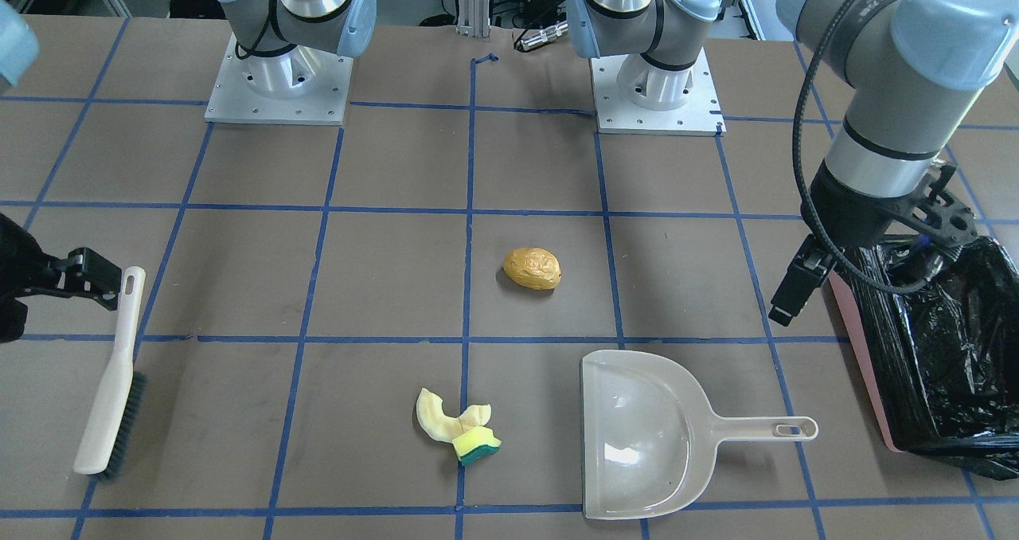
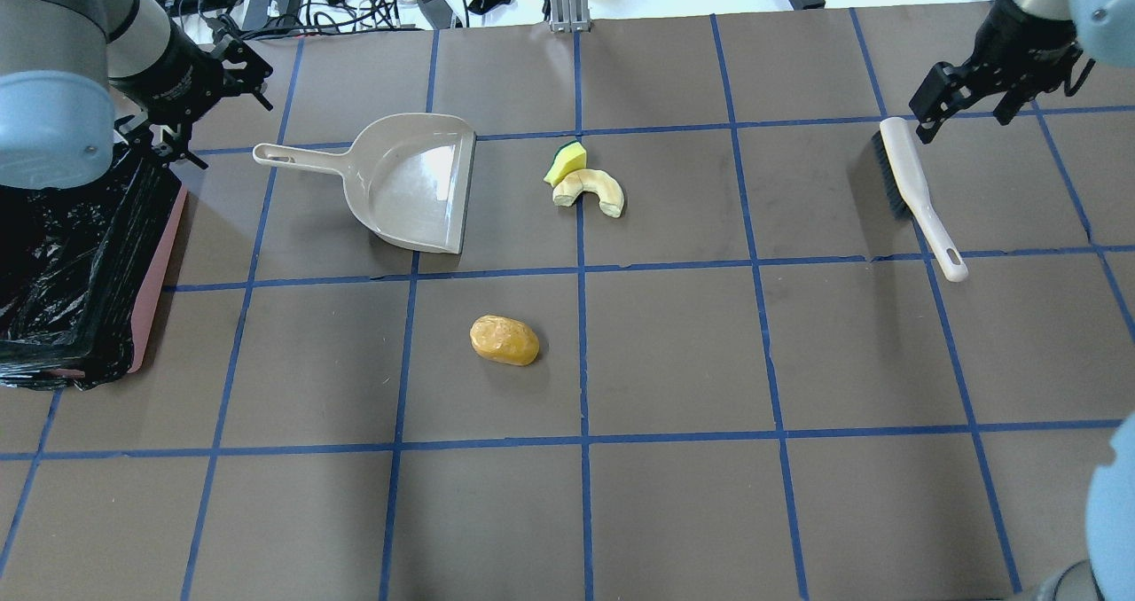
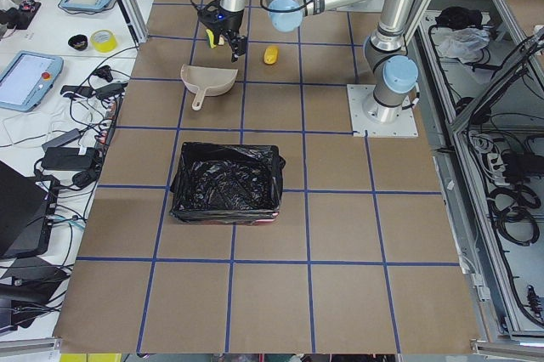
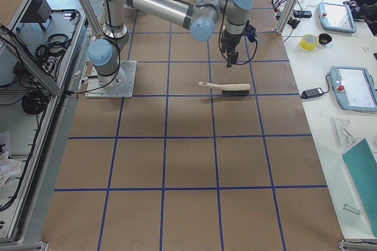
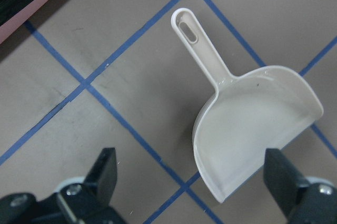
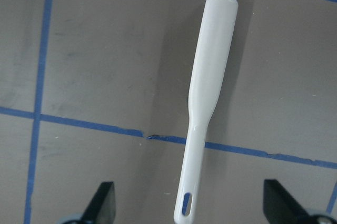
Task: Sweep and dump trash into bin
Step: 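Lift the beige dustpan with the left gripper while the right gripper grasps the white brush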
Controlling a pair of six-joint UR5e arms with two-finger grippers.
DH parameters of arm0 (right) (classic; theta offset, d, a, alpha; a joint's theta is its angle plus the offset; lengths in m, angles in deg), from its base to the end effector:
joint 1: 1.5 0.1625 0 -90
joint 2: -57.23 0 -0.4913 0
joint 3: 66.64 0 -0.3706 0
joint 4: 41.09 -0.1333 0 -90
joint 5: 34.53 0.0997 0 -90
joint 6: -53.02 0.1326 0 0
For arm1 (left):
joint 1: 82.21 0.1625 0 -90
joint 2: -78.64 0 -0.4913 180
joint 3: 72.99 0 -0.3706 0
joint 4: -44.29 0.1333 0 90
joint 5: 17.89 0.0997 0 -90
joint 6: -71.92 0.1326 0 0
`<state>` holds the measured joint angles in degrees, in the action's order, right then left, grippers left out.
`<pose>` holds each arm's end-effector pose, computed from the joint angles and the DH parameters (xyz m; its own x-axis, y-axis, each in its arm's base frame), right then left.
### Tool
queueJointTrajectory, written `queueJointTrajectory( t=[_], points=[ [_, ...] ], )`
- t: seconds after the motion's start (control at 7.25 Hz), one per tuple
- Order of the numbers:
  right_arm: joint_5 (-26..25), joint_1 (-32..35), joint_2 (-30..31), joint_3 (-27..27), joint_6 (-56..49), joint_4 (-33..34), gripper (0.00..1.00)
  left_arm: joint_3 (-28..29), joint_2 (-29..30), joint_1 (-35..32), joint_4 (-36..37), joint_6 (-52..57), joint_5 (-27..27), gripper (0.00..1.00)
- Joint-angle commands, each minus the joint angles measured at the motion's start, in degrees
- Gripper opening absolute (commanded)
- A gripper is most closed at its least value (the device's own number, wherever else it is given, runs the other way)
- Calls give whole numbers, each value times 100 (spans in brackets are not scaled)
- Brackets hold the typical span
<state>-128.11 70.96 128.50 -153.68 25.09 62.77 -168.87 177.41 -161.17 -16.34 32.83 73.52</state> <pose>-0.0645 -0.6190 0.3915 -0.9824 -0.1824 0.0395 -0.1799 0.9819 0.0587 -0.0197 -0.5780 0.4515 -0.6439 -0.7519 0.1417 -0.7617 0.6122 -0.2122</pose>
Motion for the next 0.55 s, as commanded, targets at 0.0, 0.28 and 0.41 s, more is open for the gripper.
queueJointTrajectory(
  t=[0.0, 0.28, 0.41],
  points=[
    [6, -265, -376, -582, 286, 354, 99, 35, 842, 3, 1310, -736, -27, 100],
    [-20, -460, -54, -1173, 534, 390, 98, 358, 1510, 3, 1598, -2141, -36, 100],
    [-20, -469, -7, -1427, 517, 442, 97, 647, 1888, 3, 1598, -2311, 25, 100]
  ],
)
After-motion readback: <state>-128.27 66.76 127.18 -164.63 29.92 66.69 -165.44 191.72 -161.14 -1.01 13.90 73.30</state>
